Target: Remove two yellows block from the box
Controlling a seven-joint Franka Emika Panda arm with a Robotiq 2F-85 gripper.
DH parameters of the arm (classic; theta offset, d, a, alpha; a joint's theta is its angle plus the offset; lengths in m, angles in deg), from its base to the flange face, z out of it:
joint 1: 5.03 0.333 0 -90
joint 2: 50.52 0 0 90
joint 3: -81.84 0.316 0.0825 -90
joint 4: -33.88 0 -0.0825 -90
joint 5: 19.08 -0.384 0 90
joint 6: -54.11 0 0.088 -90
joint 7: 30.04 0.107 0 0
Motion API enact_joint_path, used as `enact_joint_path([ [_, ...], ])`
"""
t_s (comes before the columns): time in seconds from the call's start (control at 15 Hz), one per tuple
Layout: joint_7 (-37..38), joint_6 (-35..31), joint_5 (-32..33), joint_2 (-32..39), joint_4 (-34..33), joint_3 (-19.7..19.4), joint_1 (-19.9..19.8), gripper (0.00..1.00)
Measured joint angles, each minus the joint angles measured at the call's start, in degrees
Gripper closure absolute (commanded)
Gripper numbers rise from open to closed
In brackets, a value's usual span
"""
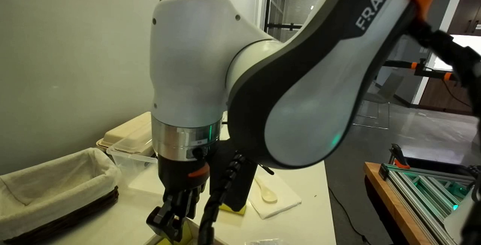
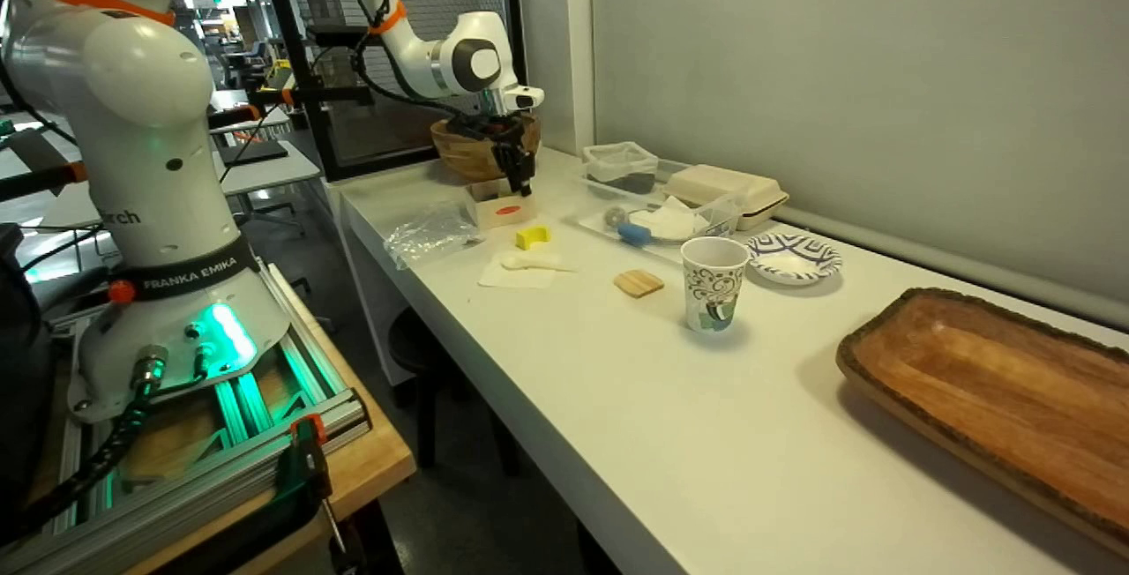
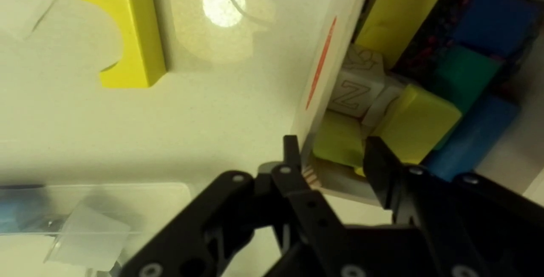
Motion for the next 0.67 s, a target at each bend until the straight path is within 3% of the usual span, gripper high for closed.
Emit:
enact_joint_path([
  [0.67, 0.0, 0.0, 0.0, 0.0, -0.1, 0.2, 0.0, 0.54],
])
